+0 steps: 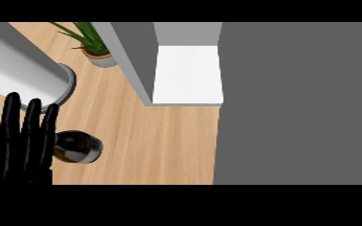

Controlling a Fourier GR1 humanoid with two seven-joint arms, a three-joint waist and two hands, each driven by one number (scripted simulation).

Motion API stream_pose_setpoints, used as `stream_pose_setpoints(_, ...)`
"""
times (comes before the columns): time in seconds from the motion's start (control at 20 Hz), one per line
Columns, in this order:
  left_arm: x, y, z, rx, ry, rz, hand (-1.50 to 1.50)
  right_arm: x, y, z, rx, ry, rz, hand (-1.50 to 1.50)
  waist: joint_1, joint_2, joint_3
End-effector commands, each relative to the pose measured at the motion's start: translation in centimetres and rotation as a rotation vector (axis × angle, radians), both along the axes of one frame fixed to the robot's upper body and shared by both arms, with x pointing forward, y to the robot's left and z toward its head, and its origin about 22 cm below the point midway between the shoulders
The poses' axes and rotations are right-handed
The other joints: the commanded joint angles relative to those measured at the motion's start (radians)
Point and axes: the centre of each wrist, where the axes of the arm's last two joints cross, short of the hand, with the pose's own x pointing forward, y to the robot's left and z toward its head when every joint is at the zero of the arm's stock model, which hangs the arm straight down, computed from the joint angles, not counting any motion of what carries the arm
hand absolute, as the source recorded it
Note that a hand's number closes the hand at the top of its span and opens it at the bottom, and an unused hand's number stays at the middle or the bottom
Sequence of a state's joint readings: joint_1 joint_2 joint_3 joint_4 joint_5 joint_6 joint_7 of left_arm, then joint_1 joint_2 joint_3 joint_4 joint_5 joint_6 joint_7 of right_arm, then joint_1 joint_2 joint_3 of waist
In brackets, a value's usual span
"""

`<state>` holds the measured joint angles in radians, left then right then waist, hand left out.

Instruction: Pick up the wine, place it into the cabinet and close the cabinet

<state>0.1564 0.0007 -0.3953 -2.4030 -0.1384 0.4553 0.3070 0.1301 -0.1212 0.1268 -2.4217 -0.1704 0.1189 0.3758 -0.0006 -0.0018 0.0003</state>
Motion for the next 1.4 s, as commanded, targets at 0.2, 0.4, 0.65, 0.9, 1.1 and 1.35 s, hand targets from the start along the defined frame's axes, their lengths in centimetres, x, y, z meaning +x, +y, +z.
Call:
stream_pose_setpoints(0.2,-1.0,-0.2,0.7,-0.032,0.021,0.063,-1.5,-1.5,-1.4,1.5,-0.005,-0.028,-0.003,-1.5,-0.001,0.0,0.0)
stream_pose_setpoints(0.4,-0.8,0.6,2.1,-0.015,0.014,0.105,-1.5,-2.0,-0.1,2.7,-0.007,-0.031,0.005,-1.5,-0.002,-0.001,0.0)
stream_pose_setpoints(0.65,-1.6,2.6,2.3,-0.008,0.039,0.124,-1.5,-2.3,0.8,3.4,0.017,-0.038,-0.013,-1.5,0.0,-0.001,-0.001)
stream_pose_setpoints(0.9,-4.1,3.7,2.8,-0.001,0.058,0.17,-1.5,-2.4,-0.5,3.4,-0.019,-0.058,-0.038,-1.5,0.005,-0.004,0.0)
stream_pose_setpoints(1.1,-2.1,6.1,2.5,0.002,0.082,0.187,-1.5,-3.1,0.4,4.7,0.004,-0.06,-0.038,-1.5,0.002,-0.002,-0.002)
stream_pose_setpoints(1.35,-2.0,8.0,1.1,-0.015,0.097,0.216,-1.5,-2.1,-0.6,3.2,-0.015,-0.035,-0.043,-1.5,0.002,0.0,-0.001)
